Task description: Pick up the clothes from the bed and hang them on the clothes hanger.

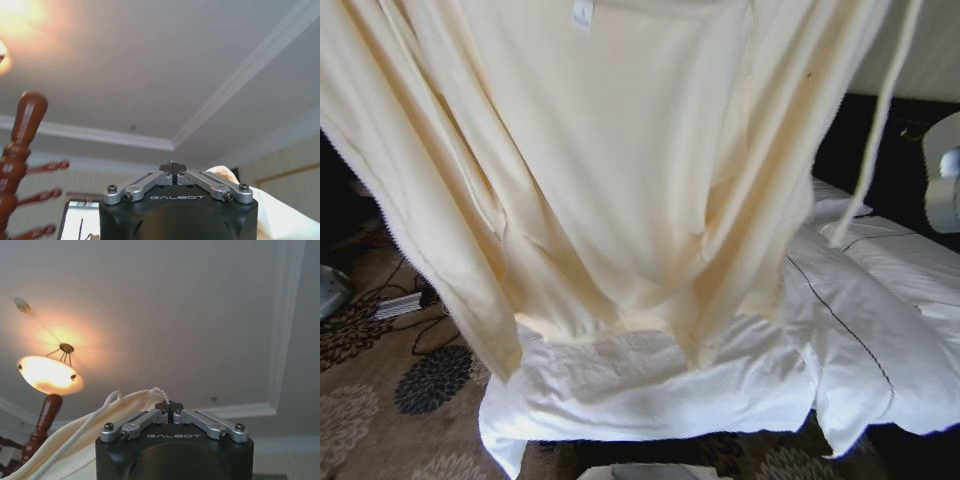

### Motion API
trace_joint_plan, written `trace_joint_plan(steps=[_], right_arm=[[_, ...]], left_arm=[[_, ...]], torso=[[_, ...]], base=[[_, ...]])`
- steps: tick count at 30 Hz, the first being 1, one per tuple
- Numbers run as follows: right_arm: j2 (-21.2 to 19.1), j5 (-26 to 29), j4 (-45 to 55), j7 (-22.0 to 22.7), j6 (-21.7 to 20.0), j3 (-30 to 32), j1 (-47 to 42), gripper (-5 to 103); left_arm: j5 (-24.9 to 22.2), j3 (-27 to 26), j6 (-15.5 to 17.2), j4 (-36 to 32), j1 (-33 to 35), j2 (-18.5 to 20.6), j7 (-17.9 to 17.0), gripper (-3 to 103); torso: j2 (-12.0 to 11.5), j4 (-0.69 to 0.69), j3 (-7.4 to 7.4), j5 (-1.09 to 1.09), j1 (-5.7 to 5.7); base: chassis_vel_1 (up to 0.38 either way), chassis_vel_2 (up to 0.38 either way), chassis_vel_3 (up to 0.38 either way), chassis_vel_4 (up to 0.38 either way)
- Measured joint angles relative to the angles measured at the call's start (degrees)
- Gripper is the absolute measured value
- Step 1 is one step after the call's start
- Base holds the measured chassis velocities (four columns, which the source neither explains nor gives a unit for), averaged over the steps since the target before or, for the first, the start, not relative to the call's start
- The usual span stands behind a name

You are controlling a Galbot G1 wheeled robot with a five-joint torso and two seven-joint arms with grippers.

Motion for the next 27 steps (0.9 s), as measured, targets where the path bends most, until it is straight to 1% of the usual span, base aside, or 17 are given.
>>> trace_joint_plan(steps=[2,4,5,6,8,9,10,11,12,13,14,15,16,17,22,23,27], right_arm=[[5.7,-3.3,-3.9,0.8,-1.7,-6.5,-2.2,0],[9.0,-6.4,-6.7,0.9,-1.6,-10.9,-3.4,0],[9.0,-6.4,-6.7,0.9,-1.6,-10.9,-3.4,0],[11.4,-8.8,-9.1,0.9,-1.4,-14.0,-4.4,0],[17.2,-15.0,-15.7,0.7,-0.7,-20.3,-7.8,0],[18.3,-16.4,-17.2,0.7,-0.6,-21.3,-8.8,0],[20.9,-19.0,-20.6,0.6,-0.4,-23.1,-11.3,0],[20.9,-19.0,-20.6,0.6,-0.4,-23.1,-11.3,0],[22.6,-20.5,-23.2,0.5,-0.2,-24.1,-13.3,0],[23.3,-21.1,-24.2,0.5,-0.2,-24.4,-14.0,0],[24.6,-22.2,-26.6,0.5,-0.2,-25.1,-15.6,0],[27.1,-24.6,-31.8,0.5,0.1,-26.1,-18.1,0],[28.7,-26.5,-35.5,0.6,0.2,-26.7,-19.5,0],[28.7,-26.5,-35.5,0.6,0.2,-26.7,-19.5,0],[34.5,-31.3,-44.9,1.3,-2.1,-27.9,-20.1,0],[34.5,-31.3,-44.9,1.3,-2.1,-27.9,-20.1,0],[38.1,-33.0,-48.1,1.2,-2.6,-28.5,-18.3,0]], left_arm=[[3.2,6.5,5.7,0.8,2.1,-3.7,-0.8,0],[5.6,11.6,8.7,1.5,2.2,-6.2,-1.7,0],[5.6,11.6,8.7,1.5,2.2,-6.2,-1.7,0],[7.3,15.6,10.6,1.9,2.1,-8.1,-2.2,0],[12.0,27.8,13.9,4.1,1.7,-13.6,-3.5,0],[13.5,30.4,14.4,5.1,1.8,-15.0,-3.6,0],[17.9,36.1,15.4,7.6,2.1,-18.3,-3.8,0],[17.9,36.1,15.4,7.6,2.1,-18.3,-3.8,0],[21.8,40.2,15.6,10.4,2.5,-21.0,-3.8,0],[22.8,41.3,15.6,11.2,2.5,-21.7,-3.8,0],[25.6,44.2,15.6,13.9,2.8,-23.8,-3.7,0],[30.8,48.7,15.1,19.5,2.9,-27.8,-3.5,0],[33.7,50.8,14.3,23.8,2.7,-30.7,-3.4,0],[33.7,50.8,14.3,23.8,2.7,-30.7,-3.4,0],[40.5,53.7,10.7,38.9,0.0,-41.0,-2.8,0],[40.5,53.7,10.7,38.9,0.0,-41.0,-2.8,0],[41.4,54.5,8.6,43.0,-2.1,-45.4,-2.6,0]], torso=[[0.0,0.00,0.02,-0.02,0.03],[0.0,0.01,0.02,-0.01,0.04],[0.0,0.01,0.02,-0.01,0.04],[0.0,0.02,0.03,-0.01,0.04],[0.0,0.03,0.03,-0.02,0.04],[0.0,0.02,0.03,-0.01,0.04],[0.0,-0.02,0.03,-0.02,0.05],[0.0,-0.02,0.03,-0.02,0.05],[0.0,-0.02,0.03,-0.01,0.05],[0.0,-0.02,0.03,-0.01,0.05],[0.0,-0.03,0.03,0.00,0.05],[0.0,-0.02,0.02,-0.01,0.03],[0.0,-0.01,0.03,-0.01,0.03],[0.0,-0.01,0.03,-0.01,0.03],[0.0,-0.03,0.02,-0.01,0.03],[0.0,-0.03,0.02,-0.01,0.03],[0.0,-0.01,0.00,-0.02,0.01]], base=[[0.000,0.000,0.000,0.000],[0.000,0.000,0.000,0.000],[0.000,0.000,0.000,0.000],[0.000,0.000,0.000,0.000],[0.000,0.000,0.000,0.000],[0.000,0.000,0.000,0.000],[0.000,0.000,0.000,0.000],[0.000,0.000,0.000,0.000],[0.000,0.000,0.000,0.000],[0.000,0.000,0.000,0.000],[0.000,0.000,0.000,0.000],[0.000,0.000,0.000,0.000],[0.000,0.000,0.000,0.000],[0.000,0.000,0.000,0.000],[0.000,0.000,0.000,0.000],[0.000,0.000,0.000,0.000],[0.000,0.000,0.000,0.000]])
